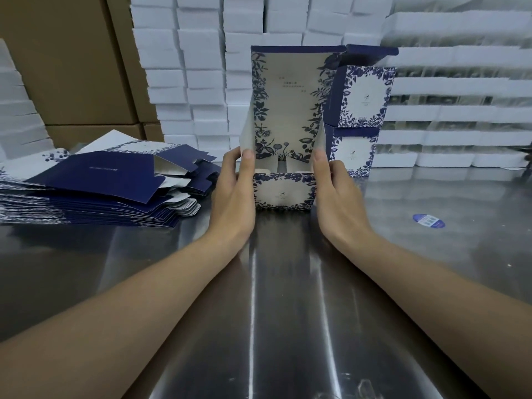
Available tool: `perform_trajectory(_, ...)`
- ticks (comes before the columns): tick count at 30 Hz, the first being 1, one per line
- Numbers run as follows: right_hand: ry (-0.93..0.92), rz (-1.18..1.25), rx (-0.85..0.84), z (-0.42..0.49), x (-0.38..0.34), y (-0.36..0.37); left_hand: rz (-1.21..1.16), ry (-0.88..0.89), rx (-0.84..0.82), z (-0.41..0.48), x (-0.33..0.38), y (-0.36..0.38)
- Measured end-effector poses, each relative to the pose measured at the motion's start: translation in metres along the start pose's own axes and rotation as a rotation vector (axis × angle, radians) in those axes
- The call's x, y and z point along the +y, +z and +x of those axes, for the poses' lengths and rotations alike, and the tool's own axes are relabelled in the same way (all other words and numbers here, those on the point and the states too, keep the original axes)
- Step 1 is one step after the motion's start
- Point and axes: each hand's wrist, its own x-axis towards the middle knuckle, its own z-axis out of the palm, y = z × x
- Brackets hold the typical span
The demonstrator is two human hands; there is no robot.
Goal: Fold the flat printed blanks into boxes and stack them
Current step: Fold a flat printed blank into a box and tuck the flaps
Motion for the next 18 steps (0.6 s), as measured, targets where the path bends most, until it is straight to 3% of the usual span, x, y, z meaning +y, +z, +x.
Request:
perform_trajectory(10, -0.037, 0.002, 0.011, 0.0011, 0.0024, 0.0002, -0.015, -0.028, 0.005, 0.0025, -0.0027, 0.0013)
perform_trajectory(18, 0.012, 0.149, 0.071, -0.0007, -0.0008, 0.0013, 0.049, 0.054, -0.002, -0.0066, 0.0046, 0.0028)
